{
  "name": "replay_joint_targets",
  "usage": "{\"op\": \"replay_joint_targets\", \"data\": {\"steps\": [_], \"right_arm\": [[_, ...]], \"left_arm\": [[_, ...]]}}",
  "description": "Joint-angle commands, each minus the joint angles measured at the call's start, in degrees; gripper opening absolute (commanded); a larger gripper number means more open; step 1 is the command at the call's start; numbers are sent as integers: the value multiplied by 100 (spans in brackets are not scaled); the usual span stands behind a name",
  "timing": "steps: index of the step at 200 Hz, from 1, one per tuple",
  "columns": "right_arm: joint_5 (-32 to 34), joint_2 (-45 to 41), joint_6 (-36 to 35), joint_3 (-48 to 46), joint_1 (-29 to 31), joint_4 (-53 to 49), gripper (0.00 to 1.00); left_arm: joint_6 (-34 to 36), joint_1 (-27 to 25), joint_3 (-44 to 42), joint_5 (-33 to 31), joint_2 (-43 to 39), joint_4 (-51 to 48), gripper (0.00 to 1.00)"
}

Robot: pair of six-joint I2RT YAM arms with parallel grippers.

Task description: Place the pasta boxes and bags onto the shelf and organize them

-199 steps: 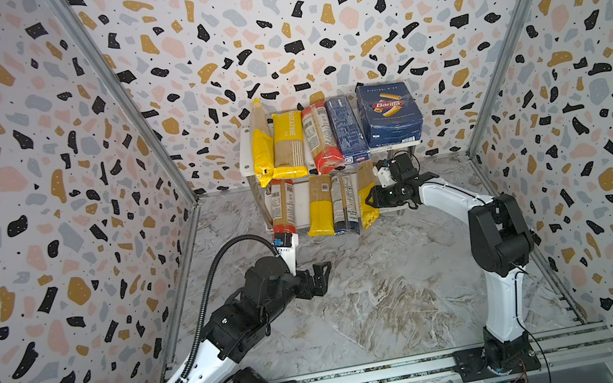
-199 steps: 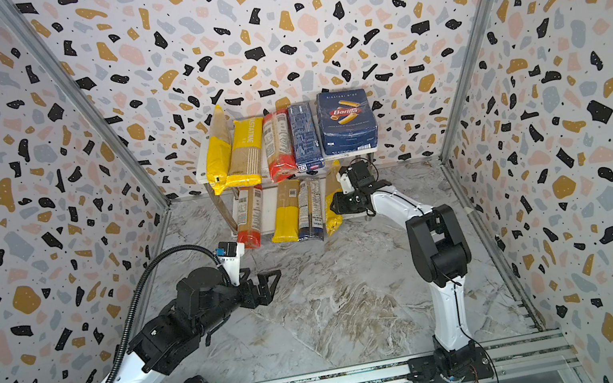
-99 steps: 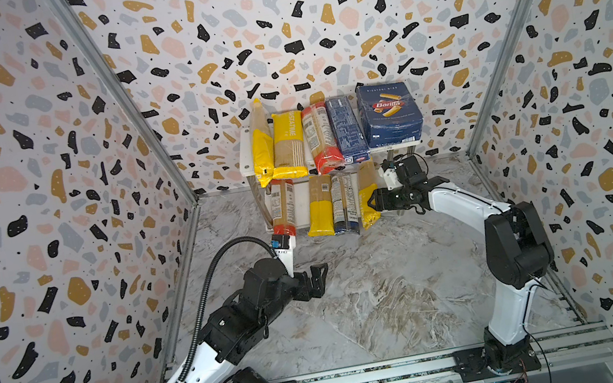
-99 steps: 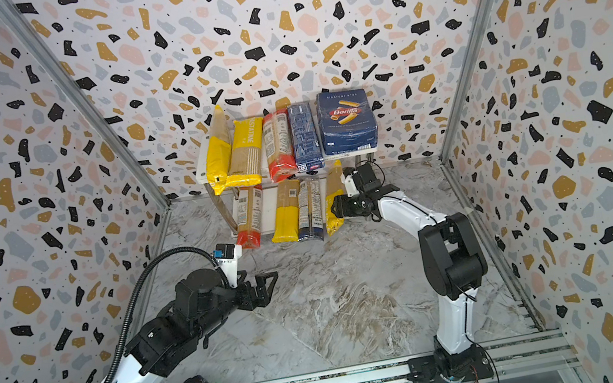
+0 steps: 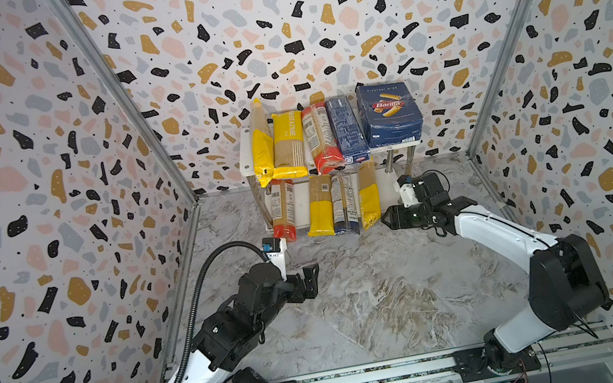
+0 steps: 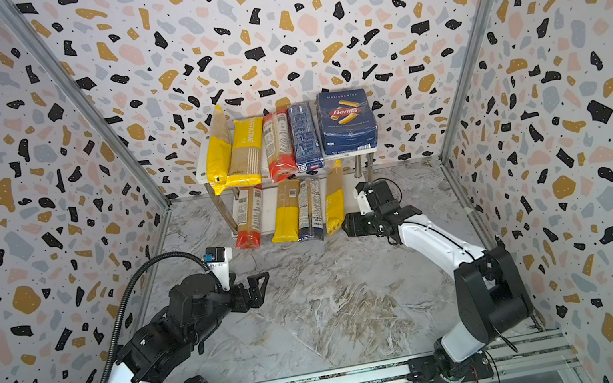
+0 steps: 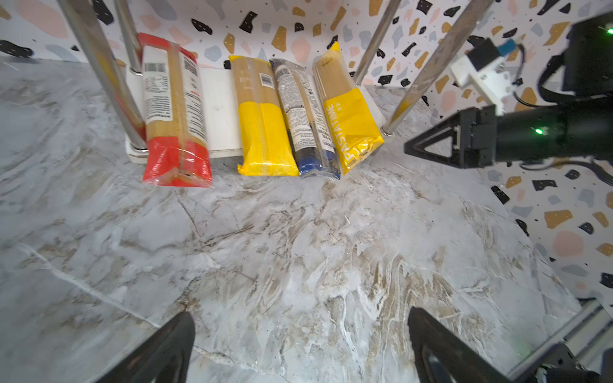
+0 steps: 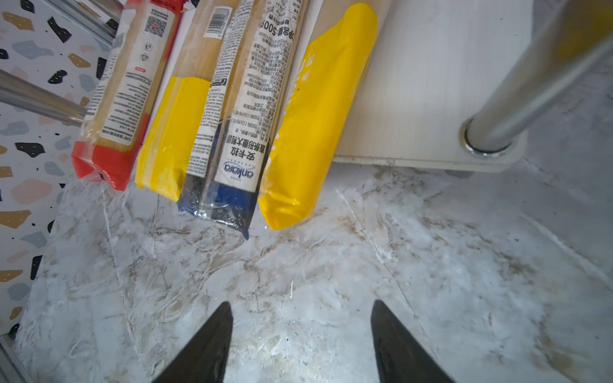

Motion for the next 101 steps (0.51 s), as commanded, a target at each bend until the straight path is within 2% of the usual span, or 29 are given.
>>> {"op": "replay_joint_targets", "data": {"steps": [1, 22, 48, 67, 101], "right_arm": [[48, -836, 67, -347, 137, -61, 67], [113, -1479, -4, -694, 187, -146, 68], [490, -2021, -53, -944, 213, -394, 69], [1062, -2316, -19, -1086, 256, -600, 71], [1813, -2975, 35, -1567, 259, -521, 76]], "left_arm": [[-6, 27, -119, -1065, -147, -89, 100], [-78, 27, -170, -2024, -170, -190, 100], [-90, 27, -345, -2487, -114, 317, 100], [-49, 25, -593, -2998, 10, 817, 100], [369, 21, -1170, -3623, 96, 1967, 100]]}}
